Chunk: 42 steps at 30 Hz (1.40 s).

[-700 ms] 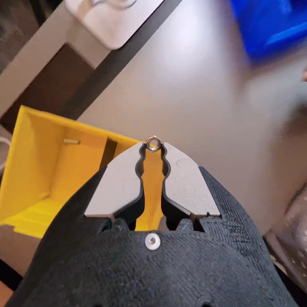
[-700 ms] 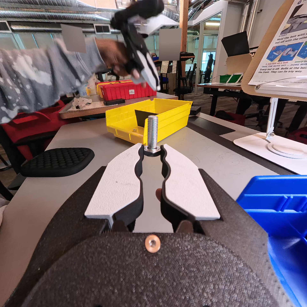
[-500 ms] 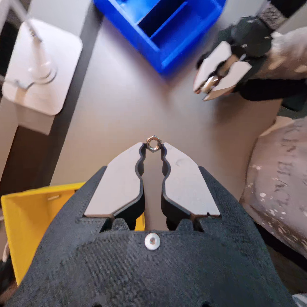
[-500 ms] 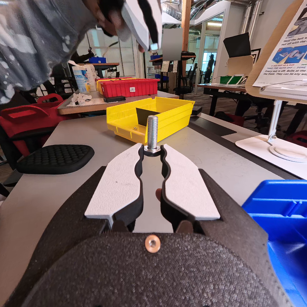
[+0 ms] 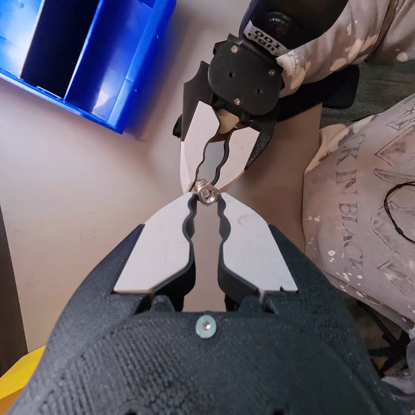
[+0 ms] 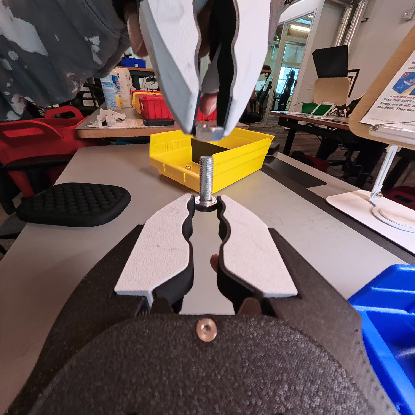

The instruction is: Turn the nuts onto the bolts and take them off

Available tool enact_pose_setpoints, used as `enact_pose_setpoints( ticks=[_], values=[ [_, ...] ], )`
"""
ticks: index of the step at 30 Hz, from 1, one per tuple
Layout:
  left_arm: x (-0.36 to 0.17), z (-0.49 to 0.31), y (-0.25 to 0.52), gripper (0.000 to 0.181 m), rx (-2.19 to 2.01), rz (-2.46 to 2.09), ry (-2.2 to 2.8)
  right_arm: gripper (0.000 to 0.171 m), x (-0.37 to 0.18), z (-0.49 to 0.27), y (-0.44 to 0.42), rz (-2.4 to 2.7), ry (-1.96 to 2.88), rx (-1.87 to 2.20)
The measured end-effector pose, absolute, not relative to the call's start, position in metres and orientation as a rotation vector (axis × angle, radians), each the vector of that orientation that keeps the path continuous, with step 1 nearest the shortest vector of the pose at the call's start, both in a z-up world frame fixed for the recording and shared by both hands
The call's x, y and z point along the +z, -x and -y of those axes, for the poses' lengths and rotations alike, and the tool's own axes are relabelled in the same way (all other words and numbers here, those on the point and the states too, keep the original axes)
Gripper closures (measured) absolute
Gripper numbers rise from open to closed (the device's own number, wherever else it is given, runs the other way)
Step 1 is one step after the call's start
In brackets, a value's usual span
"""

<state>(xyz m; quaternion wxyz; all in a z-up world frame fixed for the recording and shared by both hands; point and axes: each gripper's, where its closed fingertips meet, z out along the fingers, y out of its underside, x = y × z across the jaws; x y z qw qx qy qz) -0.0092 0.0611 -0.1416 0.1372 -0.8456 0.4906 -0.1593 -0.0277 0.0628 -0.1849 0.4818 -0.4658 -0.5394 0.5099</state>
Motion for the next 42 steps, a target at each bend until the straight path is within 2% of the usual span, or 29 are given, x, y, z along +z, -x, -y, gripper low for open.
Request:
enact_pose_setpoints(
  ticks=[24, 31, 42],
  values=[
    [-0.156, -0.064, 0.011, 0.163, -0.428, -1.418, 2.458, 0.153, -0.189, -0.064, 0.03, 1.307, 1.172, 1.253],
    [-0.148, -0.066, 0.011, 0.157, -0.451, -1.383, 2.406, 0.153, -0.19, -0.064, 0.03, 1.305, 1.177, 1.264],
    [-0.094, -0.103, 0.027, 0.155, -0.725, -0.789, 1.757, 0.153, -0.161, -0.092, 0.033, 1.207, 1.173, 1.201]
  ],
)
